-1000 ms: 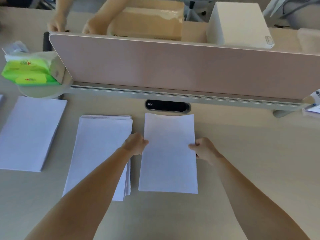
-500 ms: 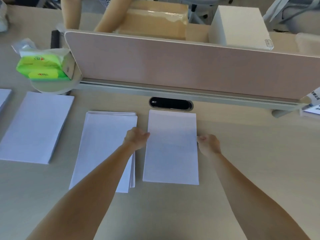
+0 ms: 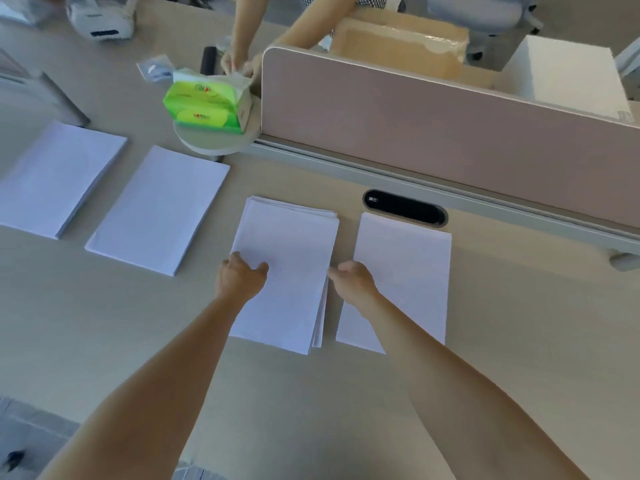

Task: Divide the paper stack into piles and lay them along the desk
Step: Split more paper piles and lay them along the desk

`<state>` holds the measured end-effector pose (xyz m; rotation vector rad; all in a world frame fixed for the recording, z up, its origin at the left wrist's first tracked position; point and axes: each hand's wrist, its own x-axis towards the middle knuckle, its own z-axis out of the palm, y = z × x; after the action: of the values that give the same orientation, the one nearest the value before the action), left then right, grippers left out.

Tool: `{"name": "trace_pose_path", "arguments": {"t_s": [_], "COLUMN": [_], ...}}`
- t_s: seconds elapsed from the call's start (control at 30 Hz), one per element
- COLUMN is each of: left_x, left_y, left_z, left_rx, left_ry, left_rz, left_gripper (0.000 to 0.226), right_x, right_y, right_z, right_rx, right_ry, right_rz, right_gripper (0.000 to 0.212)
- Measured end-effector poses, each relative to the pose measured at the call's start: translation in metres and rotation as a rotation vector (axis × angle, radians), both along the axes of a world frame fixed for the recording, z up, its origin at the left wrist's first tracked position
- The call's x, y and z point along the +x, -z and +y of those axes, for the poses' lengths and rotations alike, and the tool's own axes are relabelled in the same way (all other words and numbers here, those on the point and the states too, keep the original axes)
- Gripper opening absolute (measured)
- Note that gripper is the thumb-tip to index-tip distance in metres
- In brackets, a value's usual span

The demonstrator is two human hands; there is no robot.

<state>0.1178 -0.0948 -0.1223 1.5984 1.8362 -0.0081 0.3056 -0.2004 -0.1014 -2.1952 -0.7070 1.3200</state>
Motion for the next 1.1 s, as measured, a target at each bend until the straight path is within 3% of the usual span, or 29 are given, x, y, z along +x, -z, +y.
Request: {"name": "trace_pose_path", "arguments": {"t_s": [0.2, 0.37, 0.7, 0.83, 1.0, 1.1], "left_x": [-0.018, -0.024, -0.027, -0.031, -0.033, -0.034], "left_y": [0.003, 0.0, -0.006, -0.003, -0.003, -0.001], "left_z": [0.008, 0.01, 0.009, 0.007, 0.004, 0.004], "left_rx": [-0.076, -0.083, -0.088, -0.093, -0.104, -0.091], "left_ry": [-0.163, -0.145, -0.117, -0.117, -0.118, -0.117], "left_rz": [-0.121, -0.117, -0.075, -0.09, -0.111, -0.124], "left_gripper": [0.068, 0.057, 0.054, 0.05, 0.05, 0.049], "right_x": [-0.023, -0.028, -0.061, -0.072, -0.079, -0.074], "right_y": [0.005, -0.006, -0.026, -0.02, -0.013, -0.005], "right_z": [0.018, 0.024, 0.037, 0.039, 0.044, 0.047], "right_rx": [-0.074, -0.066, 0.001, -0.03, -0.07, -0.119], "right_ry": [0.064, 0.028, -0.087, -0.166, -0.157, 0.013], "right_rz": [0.027, -0.033, -0.163, -0.18, -0.119, -0.026], "right_gripper": [0.028, 0.03, 0.039, 0.018, 0.024, 0.053]}}
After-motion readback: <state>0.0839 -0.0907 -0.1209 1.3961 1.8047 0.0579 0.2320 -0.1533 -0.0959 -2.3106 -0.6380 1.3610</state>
